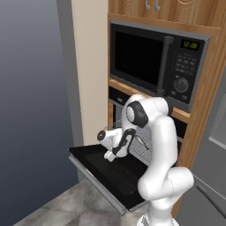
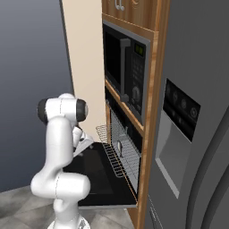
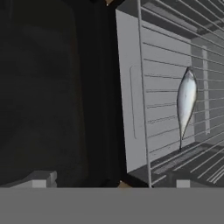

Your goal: Place the fish on the rack of the oven, and slide the rack back inside. Close the oven door.

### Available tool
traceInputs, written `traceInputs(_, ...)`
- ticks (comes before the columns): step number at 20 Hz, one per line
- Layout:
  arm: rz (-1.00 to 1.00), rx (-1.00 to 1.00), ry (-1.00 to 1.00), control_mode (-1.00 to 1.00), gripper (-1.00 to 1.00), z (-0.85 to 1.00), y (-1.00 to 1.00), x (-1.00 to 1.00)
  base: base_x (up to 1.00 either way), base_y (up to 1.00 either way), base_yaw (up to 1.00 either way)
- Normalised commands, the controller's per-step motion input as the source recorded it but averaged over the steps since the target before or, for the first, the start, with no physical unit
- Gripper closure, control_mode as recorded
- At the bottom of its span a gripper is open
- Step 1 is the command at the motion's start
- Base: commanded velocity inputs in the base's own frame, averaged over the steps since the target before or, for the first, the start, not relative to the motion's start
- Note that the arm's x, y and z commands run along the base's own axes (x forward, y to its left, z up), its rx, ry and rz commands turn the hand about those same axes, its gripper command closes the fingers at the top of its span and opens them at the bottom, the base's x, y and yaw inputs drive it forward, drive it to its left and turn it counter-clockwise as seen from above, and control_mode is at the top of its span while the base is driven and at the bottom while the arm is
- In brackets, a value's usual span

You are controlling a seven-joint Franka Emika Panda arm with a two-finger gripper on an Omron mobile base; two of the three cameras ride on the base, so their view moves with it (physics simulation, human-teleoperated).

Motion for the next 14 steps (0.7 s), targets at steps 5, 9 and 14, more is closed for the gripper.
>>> traceInputs(5,0.0,0.0,0.0,-1.0,-1.0,-0.65,0.0,0.29,0.0,0.0,0.0)
traceInputs(9,0.0,0.0,0.0,-1.0,-1.0,-0.39,0.0,0.27,0.0,0.0,0.0)
traceInputs(14,0.0,0.0,0.0,-1.0,-1.0,-0.28,-0.02,0.2,0.0,0.0,0.0)
